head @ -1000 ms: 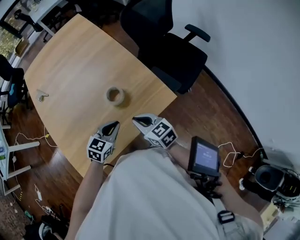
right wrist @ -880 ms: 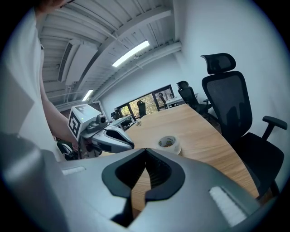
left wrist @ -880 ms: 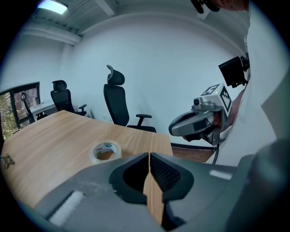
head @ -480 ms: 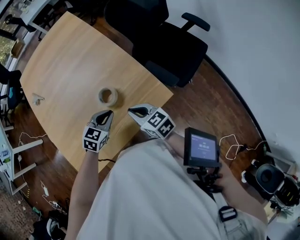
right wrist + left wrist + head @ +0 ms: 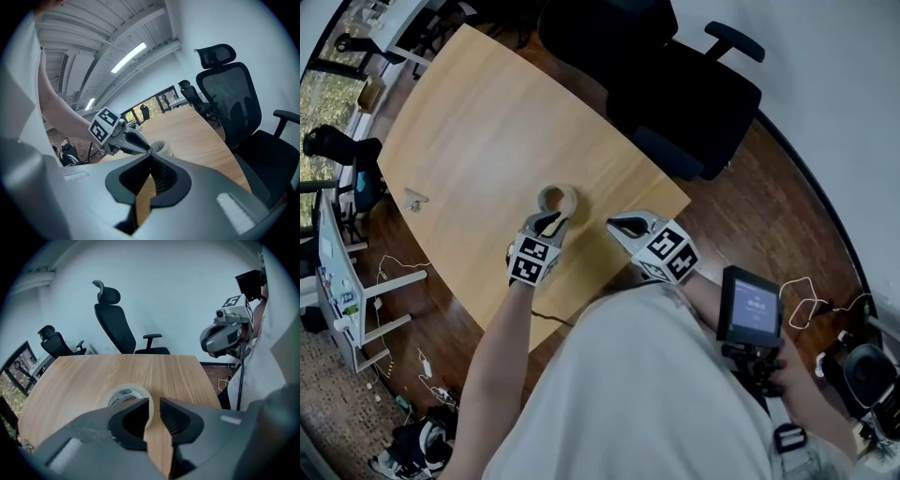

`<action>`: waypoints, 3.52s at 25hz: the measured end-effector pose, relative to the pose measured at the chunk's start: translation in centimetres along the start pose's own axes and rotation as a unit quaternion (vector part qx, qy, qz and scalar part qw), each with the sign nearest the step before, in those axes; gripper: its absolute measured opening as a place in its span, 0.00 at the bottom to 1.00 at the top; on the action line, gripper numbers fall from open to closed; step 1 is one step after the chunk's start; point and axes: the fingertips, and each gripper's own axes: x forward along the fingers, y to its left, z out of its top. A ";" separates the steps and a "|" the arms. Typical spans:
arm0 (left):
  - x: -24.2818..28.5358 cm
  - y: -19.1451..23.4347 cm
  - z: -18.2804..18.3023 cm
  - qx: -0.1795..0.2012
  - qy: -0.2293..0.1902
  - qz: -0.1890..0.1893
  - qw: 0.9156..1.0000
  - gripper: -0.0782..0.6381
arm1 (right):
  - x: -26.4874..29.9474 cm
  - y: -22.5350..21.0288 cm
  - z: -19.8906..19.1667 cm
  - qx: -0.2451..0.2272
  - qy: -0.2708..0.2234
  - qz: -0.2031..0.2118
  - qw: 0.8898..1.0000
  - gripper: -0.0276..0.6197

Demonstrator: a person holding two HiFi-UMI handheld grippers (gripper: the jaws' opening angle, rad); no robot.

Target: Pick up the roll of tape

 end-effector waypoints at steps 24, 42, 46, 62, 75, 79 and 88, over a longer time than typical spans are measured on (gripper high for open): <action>4.2 0.1 -2.3 0.013 0.165 -0.070 0.984 0.41 | 1.3 -2.2 0.4 0.030 0.002 0.000 1.000 0.05; 6.6 0.4 -5.0 0.132 0.251 -0.036 0.958 0.29 | -0.1 -3.6 0.1 0.063 -0.023 -0.023 0.998 0.05; 6.7 0.4 -4.9 0.117 0.270 -0.047 0.954 0.28 | -0.1 -3.3 -0.1 0.058 -0.016 -0.021 0.998 0.05; 1.2 -0.7 -0.8 -0.062 0.072 -0.080 0.992 0.25 | 0.0 -1.2 0.2 0.050 -0.012 -0.013 0.999 0.05; -5.3 -3.7 1.9 -0.232 -0.184 -0.061 0.953 0.25 | 1.0 2.1 0.6 -0.017 0.014 0.030 0.999 0.05; -7.9 -3.9 1.9 -0.242 -0.238 -0.035 0.940 0.25 | 1.6 3.3 1.2 -0.051 0.021 0.049 0.997 0.05; -15.2 -4.3 -1.5 -0.266 -0.314 0.045 0.910 0.25 | 3.2 8.9 4.0 -0.105 0.004 0.097 0.990 0.05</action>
